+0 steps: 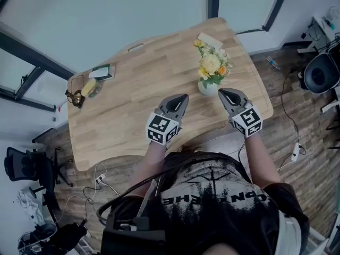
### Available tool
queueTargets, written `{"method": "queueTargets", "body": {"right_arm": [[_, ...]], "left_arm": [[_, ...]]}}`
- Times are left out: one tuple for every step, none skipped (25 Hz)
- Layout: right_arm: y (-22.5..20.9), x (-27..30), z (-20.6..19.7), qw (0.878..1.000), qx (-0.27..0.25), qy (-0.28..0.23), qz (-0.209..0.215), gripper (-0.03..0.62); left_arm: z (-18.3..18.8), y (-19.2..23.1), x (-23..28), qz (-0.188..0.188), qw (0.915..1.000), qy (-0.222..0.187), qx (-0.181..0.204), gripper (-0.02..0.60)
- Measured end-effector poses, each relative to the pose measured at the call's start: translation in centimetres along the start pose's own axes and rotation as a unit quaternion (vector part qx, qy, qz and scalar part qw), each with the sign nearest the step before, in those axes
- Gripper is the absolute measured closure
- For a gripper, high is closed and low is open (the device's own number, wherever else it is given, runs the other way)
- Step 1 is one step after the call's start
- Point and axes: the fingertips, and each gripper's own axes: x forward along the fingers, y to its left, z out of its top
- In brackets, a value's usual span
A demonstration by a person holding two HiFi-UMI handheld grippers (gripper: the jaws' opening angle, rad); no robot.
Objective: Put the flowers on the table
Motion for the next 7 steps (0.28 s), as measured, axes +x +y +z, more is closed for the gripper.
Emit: {"method": "queueTargets", "body": {"right_arm": [[-0.02, 0.01, -0.07, 1.000, -0.002, 0.001, -0.001, 0.577], [-0.05, 0.01, -0.17, 1.000, -0.004, 0.003, -0.002, 0.578], [-0.08, -0.02, -0.28, 1.000, -0.007, 0.005, -0.003, 0.578], [-0.09, -0.06, -0.36, 1.000, -0.009, 0.007, -0.004, 0.577], [-0.11, -0.11, -0.39, 1.000, -0.010, 0.009, -0.004, 0.579], [-0.14, -0.16, -0.40, 1.000, -0.011, 0.011, -0.005, 0.578], [-0.17, -0.20, -0.39, 1.000, -0.011, 0.013, -0.006, 0.577]], "left_arm": [[0.01, -0.01, -0.02, 0.000, 1.0000, 0.000, -0.001, 0.568], [0.02, -0.05, -0.04, 0.001, 1.0000, -0.001, -0.001, 0.568], [0.03, -0.12, -0.05, 0.000, 1.0000, -0.001, -0.002, 0.568], [0.05, -0.19, -0.07, 0.000, 1.0000, -0.001, -0.002, 0.568], [0.07, -0.23, -0.07, 0.000, 1.0000, -0.001, -0.001, 0.568], [0.12, -0.25, -0.08, 0.000, 1.0000, -0.001, -0.001, 0.568], [0.16, -0.26, -0.07, 0.000, 1.0000, 0.000, 0.000, 0.568]]}}
